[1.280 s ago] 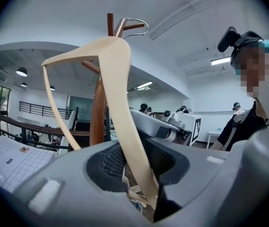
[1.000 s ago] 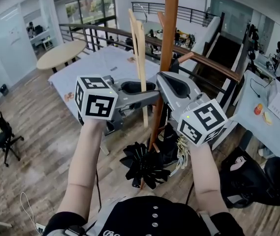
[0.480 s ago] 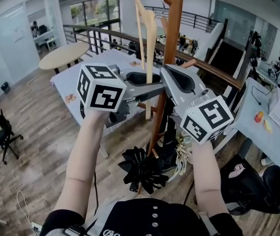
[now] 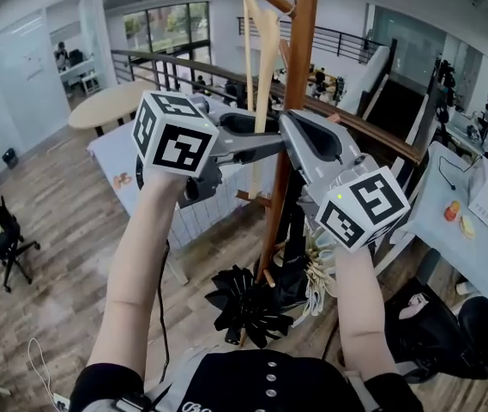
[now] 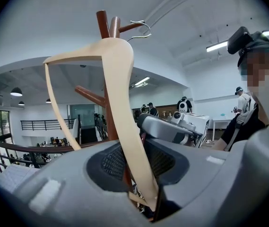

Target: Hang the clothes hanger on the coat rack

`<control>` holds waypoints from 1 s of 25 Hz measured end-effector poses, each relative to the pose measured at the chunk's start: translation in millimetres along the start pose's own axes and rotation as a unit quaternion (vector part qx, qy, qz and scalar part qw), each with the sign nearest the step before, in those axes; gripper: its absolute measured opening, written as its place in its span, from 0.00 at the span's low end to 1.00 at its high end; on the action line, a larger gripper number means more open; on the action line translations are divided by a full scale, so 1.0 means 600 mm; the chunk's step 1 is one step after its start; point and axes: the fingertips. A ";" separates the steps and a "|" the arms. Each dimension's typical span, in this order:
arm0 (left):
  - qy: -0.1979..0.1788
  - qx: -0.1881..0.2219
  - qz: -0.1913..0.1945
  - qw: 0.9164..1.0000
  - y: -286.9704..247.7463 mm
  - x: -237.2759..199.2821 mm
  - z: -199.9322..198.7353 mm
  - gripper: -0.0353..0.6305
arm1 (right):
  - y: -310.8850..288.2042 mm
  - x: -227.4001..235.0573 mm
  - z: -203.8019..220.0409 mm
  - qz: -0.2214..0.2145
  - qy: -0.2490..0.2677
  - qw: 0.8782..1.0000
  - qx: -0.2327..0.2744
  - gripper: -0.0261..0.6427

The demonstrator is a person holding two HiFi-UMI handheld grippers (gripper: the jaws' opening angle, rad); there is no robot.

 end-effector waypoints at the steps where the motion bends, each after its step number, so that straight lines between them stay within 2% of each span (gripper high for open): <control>1: 0.000 0.001 0.002 1.000 -0.001 -0.004 -0.005 0.23 | 0.000 0.003 -0.002 0.000 -0.001 1.000 0.003 0.04; 11: 0.021 0.005 0.010 1.000 -0.003 -0.046 -0.024 0.23 | -0.005 0.025 0.002 0.006 -0.007 1.000 0.012 0.04; 22: 0.075 -0.007 0.040 0.996 -0.011 -0.048 0.003 0.24 | -0.006 0.022 0.011 0.013 -0.012 1.000 0.012 0.04; 25: 0.075 -0.001 0.046 0.996 -0.010 -0.044 0.009 0.25 | -0.005 0.019 0.015 0.016 -0.013 1.000 0.011 0.04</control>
Point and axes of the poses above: the fingertips, and each gripper's own axes: y backward along the fingers, x to its right, z out of its underside, and after that the axes turned 8 degrees about -z, right-handed
